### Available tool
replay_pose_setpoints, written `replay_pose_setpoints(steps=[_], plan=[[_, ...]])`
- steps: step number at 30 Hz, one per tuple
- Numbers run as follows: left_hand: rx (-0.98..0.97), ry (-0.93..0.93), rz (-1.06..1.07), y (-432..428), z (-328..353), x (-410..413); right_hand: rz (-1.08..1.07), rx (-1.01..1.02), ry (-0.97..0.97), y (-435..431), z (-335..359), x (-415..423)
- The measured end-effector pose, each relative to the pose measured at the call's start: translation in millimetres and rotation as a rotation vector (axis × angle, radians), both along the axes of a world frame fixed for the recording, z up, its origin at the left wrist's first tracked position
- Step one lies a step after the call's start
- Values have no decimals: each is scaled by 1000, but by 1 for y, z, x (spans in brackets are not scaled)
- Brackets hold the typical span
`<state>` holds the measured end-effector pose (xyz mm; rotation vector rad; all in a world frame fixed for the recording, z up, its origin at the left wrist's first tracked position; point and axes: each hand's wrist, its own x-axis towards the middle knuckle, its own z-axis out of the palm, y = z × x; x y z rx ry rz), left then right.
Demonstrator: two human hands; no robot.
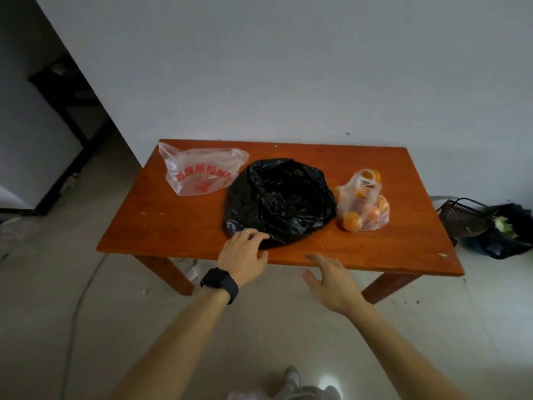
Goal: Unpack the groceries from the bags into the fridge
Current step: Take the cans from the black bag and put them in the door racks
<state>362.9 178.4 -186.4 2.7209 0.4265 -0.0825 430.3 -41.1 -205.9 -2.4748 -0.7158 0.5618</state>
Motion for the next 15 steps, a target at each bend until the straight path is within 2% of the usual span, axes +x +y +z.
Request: replay_pose_setpoints(steps=[5, 9, 12, 15], plan=[[-82, -31, -33, 58, -3, 75, -105, 58, 37, 62, -14, 67], [-98, 35, -209, 93, -20, 160, -231, 29, 97, 116, -32, 121], [-79, 229, -439, 110, -42, 229, -283, -137, 165, 147, -52, 148], [33, 476, -735, 119, -63, 275, -239, -227, 185, 171, -59, 150]])
